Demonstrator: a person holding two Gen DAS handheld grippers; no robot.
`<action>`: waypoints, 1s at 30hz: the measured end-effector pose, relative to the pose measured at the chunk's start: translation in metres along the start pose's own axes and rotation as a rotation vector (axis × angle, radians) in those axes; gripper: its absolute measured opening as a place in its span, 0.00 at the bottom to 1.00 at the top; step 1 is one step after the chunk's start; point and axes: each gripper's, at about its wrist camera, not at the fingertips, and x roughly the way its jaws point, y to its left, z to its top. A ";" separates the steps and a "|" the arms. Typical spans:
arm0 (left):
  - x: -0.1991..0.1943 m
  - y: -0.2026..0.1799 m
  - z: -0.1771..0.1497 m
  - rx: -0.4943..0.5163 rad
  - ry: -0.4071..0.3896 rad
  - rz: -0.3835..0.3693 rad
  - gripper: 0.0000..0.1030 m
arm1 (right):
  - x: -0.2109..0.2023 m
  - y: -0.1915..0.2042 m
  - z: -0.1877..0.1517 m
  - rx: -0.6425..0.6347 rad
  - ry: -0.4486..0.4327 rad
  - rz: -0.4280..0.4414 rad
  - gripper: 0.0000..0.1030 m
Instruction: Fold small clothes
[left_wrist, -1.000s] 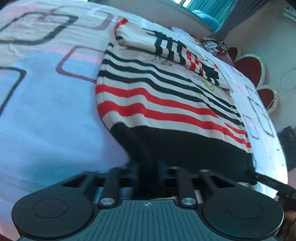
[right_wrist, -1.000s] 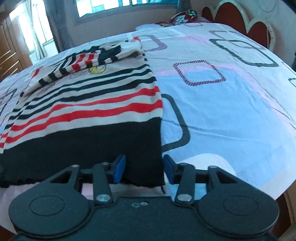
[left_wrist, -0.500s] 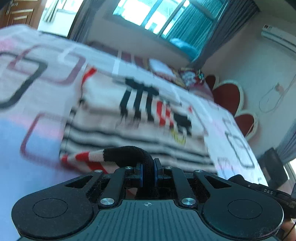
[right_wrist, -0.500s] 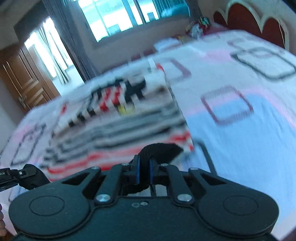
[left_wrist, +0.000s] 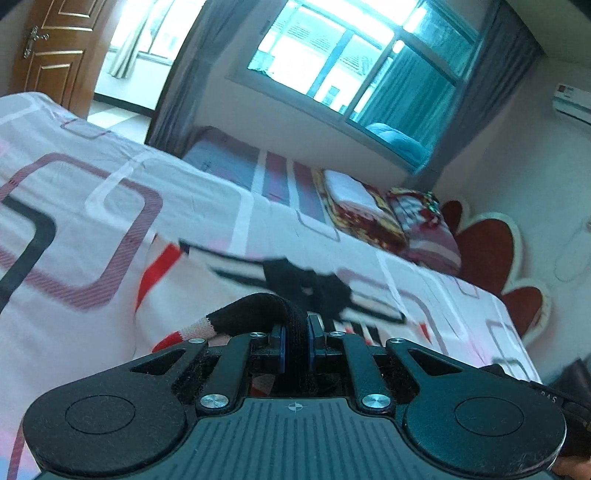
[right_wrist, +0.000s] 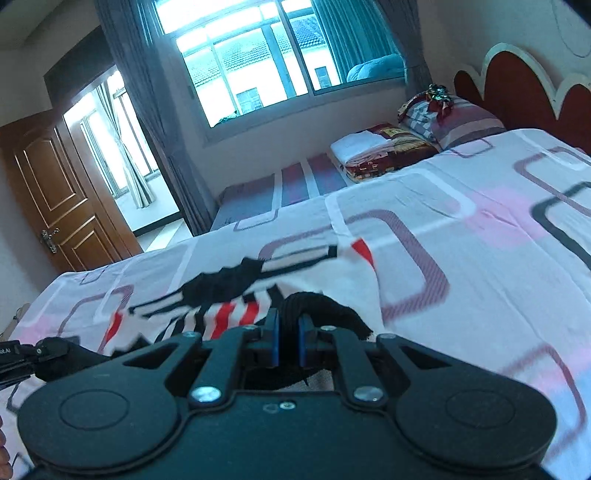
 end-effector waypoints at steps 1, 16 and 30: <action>0.013 -0.001 0.007 -0.002 0.000 0.011 0.10 | 0.014 0.000 0.007 -0.003 0.002 -0.001 0.10; 0.153 0.021 0.039 -0.077 0.086 0.179 0.11 | 0.171 -0.030 0.052 0.059 0.117 -0.024 0.10; 0.138 0.029 0.057 -0.084 -0.020 0.281 0.99 | 0.181 -0.048 0.057 0.062 0.029 -0.128 0.58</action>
